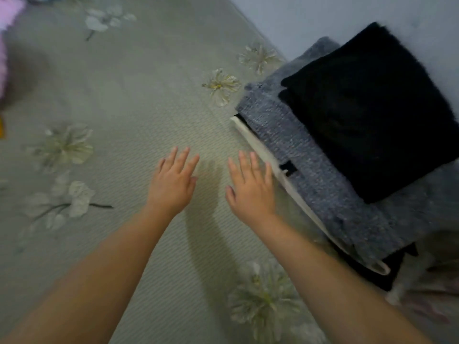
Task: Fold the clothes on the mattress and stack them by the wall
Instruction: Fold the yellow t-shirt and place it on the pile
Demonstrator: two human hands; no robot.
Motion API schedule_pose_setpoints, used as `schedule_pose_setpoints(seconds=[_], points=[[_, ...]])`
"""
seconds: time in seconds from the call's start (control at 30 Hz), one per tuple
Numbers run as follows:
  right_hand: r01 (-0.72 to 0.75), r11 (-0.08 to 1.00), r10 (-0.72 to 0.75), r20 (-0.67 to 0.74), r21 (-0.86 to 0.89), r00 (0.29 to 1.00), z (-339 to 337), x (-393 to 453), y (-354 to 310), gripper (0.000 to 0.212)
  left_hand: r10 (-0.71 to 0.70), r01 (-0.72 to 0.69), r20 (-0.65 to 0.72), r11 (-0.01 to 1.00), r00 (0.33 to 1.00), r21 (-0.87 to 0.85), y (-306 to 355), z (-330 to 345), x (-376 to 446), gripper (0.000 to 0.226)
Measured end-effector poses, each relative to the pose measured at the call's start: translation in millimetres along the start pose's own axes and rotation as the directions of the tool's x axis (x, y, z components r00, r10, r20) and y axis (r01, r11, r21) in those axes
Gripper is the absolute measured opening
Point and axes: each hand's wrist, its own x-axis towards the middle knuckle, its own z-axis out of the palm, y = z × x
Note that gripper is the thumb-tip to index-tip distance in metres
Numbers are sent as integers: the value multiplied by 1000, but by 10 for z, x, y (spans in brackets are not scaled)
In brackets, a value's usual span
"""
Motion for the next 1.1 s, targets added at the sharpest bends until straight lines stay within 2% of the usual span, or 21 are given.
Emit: schedule_pose_setpoints(seconds=[0.13, 0.27, 0.37, 0.53, 0.73, 0.87, 0.97, 1.1], points=[[158, 985, -165, 95, 71, 982, 428, 85, -1118, 61, -253, 253, -13, 967, 967, 29, -1163, -81, -882, 50], [305, 947, -317, 157, 97, 935, 741, 71, -2207, 62, -499, 498, -9, 865, 867, 62, -2311, -172, -1798, 52], [371, 927, -373, 193, 48, 908, 911, 145, -2857, 62, -609, 610, -46, 792, 792, 16, -3030, -230, -2321, 53], [449, 893, -438, 175, -27, 882, 1064, 418, -3685, 58, -727, 722, -45, 686, 685, -89, -3937, -102, -2791, 55], [499, 864, -477, 205, -67, 854, 1257, 912, -4458, 55, -776, 753, -103, 630, 622, -191, -4441, 183, -2900, 59], [563, 826, -538, 266, -22, 800, 1427, 1236, -5047, 54, -781, 754, -66, 619, 622, -218, -4495, 225, -2893, 74], [617, 787, -583, 309, -14, 751, 1548, 1505, -5498, 57, -780, 761, -41, 620, 625, -192, -4532, 217, -2889, 75], [675, 736, -638, 291, -43, 713, 1727, 1852, -6026, 61, -778, 756, -43, 621, 627, -205, -4544, 203, -2889, 78]])
